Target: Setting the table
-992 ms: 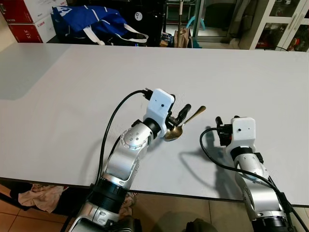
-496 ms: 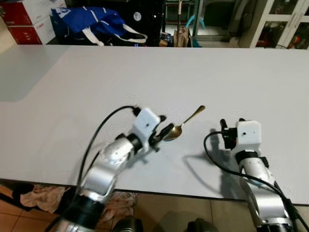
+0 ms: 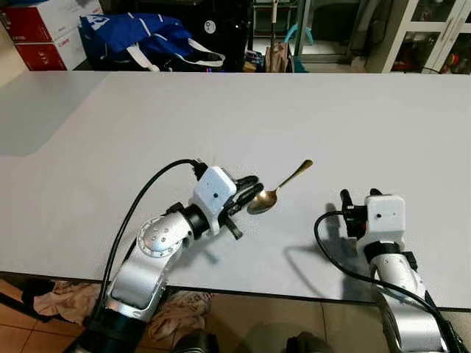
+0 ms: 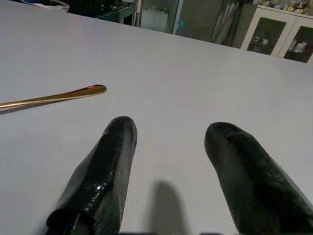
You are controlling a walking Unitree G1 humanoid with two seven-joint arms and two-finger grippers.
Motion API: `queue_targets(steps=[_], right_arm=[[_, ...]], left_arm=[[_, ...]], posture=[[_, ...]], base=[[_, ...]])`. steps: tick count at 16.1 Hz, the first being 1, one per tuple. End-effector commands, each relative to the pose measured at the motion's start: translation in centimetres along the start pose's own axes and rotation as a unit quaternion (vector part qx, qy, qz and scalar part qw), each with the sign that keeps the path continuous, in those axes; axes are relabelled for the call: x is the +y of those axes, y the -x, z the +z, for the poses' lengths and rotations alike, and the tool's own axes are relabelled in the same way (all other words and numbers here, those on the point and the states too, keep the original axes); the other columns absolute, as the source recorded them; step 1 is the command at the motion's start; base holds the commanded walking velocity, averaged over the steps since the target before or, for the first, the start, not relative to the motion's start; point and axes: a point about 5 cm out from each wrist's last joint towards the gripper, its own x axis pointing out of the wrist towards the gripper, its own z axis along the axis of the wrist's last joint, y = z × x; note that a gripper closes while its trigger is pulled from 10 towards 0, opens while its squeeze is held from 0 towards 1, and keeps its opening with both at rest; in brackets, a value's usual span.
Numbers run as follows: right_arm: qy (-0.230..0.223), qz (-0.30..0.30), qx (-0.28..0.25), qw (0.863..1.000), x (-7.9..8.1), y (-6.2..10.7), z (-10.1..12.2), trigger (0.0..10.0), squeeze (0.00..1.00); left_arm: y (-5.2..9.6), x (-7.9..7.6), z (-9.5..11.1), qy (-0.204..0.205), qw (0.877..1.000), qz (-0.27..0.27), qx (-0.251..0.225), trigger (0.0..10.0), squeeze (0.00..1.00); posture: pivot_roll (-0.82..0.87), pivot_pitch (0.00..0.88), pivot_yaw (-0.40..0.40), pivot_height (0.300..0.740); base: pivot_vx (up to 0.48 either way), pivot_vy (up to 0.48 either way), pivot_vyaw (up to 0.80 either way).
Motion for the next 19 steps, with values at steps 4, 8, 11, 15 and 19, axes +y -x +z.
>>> queue_targets(steps=[4, 8, 11, 15, 19], right_arm=[[-0.002, -0.003, -0.015, 1.000, 0.3, -0.7, 1.0, 10.0, 0.00], [-0.002, 0.004, -0.014, 1.000, 0.8, -0.9, 1.0, 10.0, 0.00], [-0.002, 0.005, -0.013, 1.000, 0.9, -0.9, 1.1, 10.0, 0.00], [0.001, 0.004, -0.008, 1.000, 0.8, -0.6, 0.8, 10.0, 0.00], [0.001, 0.007, -0.005, 1.000, 1.0, -0.6, 0.7, 10.0, 0.00]], left_arm=[[-1.2, 0.8, 0.0, -0.025, 0.999, -0.011, 0.017, 0.0, 0.00], [-4.1, 1.7, 0.0, -0.014, 0.998, -0.010, 0.058, 10.0, 0.00], [-5.5, 2.7, 0.8, -0.014, 0.998, 0.006, 0.062, 10.0, 0.00], [-5.9, 2.9, 2.6, 0.028, 0.997, -0.013, 0.066, 10.0, 0.00], [-5.2, 2.1, 1.9, 0.040, 0.995, -0.024, 0.091, 10.0, 0.00]], posture=[[-0.05, 0.000, 0.061, 0.697], [-0.06, 0.000, 0.064, 0.697], [-0.07, 0.000, 0.069, 0.697], [-0.07, 0.000, 0.070, 0.697], [-0.06, 0.000, 0.064, 0.697]], base=[[0.000, 0.000, 0.00], [0.000, 0.000, 0.00], [0.000, 0.000, 0.00], [0.000, 0.000, 0.00], [0.000, 0.000, 0.00]])
